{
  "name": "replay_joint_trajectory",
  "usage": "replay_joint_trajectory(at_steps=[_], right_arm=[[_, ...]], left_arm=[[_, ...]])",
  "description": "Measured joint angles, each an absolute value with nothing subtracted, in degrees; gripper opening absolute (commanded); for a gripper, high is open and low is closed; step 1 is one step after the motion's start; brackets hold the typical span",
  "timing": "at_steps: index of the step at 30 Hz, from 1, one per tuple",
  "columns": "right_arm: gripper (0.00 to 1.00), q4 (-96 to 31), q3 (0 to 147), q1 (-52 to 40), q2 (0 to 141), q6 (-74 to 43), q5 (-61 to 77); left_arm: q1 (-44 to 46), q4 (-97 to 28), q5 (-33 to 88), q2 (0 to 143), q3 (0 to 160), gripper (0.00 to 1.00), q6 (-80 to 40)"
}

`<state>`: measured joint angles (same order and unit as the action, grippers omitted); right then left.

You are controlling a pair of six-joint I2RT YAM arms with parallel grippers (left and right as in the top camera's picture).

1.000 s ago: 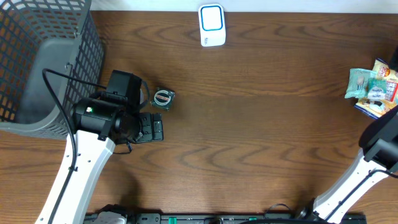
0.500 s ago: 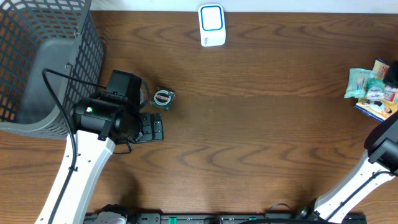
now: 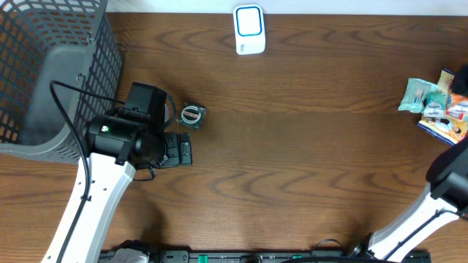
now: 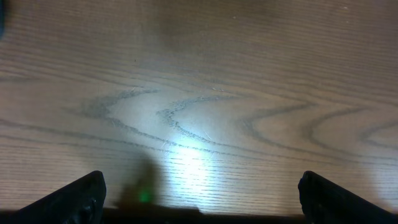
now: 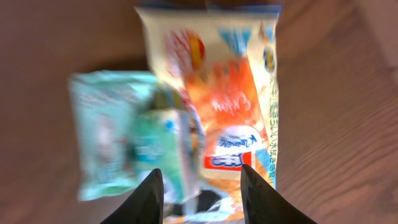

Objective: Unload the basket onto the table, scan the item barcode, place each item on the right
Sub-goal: 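Carry the orange pack right and drop it on the packets, then move the right gripper left to the green Zam-Buk tin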

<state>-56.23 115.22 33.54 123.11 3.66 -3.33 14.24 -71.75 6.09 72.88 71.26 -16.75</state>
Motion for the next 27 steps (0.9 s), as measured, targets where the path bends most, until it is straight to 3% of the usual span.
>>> replay_joint_trajectory(at_steps=[5,10,11,12,13,15,20,27], right_arm=[[0.38,-55.8,115.2,32.1,113.2,-1.0,8.9],[0.55,-57.1,115.5,26.8,107.2,-5.2,26.9],[0.63,-57.6,115.5,24.8,106.8,-5.8,31.2],[0.62,-57.9,115.5,23.4,106.8,-6.2,33.6],[0.51,-58.2,115.5,21.1,107.0,-6.5,36.4],[0.44,-58.5,115.5,16.4,107.8,-6.8,40.2],[0.54,-57.1,115.4,3.0,111.2,-7.7,43.5],[0.59,-52.8,115.4,-14.9,119.3,-10.2,40.2]], left_arm=[[14.2,-71.7,6.1,72.9,71.3,0.98,-16.8],[14.2,-71.7,6.1,72.9,71.3,0.97,-16.8],[14.2,-71.7,6.1,72.9,71.3,0.98,-16.8],[14.3,-71.7,6.1,72.9,71.3,0.98,-16.8],[14.2,-71.7,6.1,72.9,71.3,0.98,-16.8],[14.3,-71.7,6.1,72.9,71.3,0.98,-16.8],[14.3,-71.8,6.1,72.9,71.3,0.98,-16.8],[14.2,-71.7,6.1,72.9,71.3,0.98,-16.8]])
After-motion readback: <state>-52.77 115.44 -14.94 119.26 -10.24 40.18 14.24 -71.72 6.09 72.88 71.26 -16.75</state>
